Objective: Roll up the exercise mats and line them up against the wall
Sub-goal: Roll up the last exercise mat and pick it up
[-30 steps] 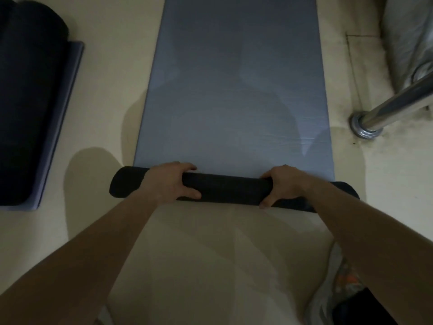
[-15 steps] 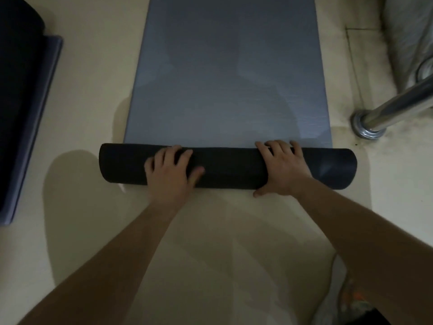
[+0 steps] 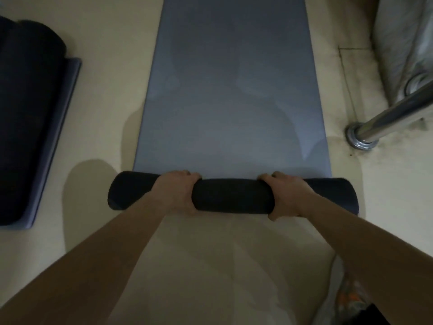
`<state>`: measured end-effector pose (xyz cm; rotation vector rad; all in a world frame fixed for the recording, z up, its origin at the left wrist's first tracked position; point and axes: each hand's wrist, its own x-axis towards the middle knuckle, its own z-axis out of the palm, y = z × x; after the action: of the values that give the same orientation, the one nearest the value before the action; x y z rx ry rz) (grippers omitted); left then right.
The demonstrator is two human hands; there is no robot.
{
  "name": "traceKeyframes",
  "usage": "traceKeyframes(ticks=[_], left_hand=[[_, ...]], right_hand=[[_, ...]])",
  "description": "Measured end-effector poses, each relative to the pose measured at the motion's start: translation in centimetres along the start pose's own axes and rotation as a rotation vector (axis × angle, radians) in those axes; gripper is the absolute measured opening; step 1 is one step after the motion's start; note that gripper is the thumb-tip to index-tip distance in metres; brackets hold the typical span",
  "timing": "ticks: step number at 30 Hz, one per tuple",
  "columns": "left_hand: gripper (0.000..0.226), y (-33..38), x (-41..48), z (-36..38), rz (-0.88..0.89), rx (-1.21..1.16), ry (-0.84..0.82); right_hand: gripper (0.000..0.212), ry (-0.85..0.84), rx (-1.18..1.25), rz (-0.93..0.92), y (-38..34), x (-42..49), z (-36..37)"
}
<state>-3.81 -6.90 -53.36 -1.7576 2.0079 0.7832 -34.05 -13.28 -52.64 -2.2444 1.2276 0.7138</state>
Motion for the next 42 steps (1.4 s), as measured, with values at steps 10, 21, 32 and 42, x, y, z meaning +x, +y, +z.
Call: traceKeyframes(ticks=[10,21,32,42], left_hand=[[0.101,0.0,-1.6,-1.2,-0.194,-0.265,0.043],[0.039,0.6,3.4,-0.3,-0.358,-0.24,0.676],[0.105,-1.9,3.0,0.0,-0.121,0.189,0.34],[0.12,-1.9,-0.2,-1.3,0.011,-0.129,-0.267]], right_hand=[[0.09,0.184,-0.046,-0.008,0.0,-2.0,2.6],[0.147,0.318,-0.228,0.11,0.0,2.6,1.9],[0.113,0.319,-0.21,0.082,-0.2,4.4,-1.5],[0.108,0.439,-0.129,0.058,-2.1,-4.6,5.9]])
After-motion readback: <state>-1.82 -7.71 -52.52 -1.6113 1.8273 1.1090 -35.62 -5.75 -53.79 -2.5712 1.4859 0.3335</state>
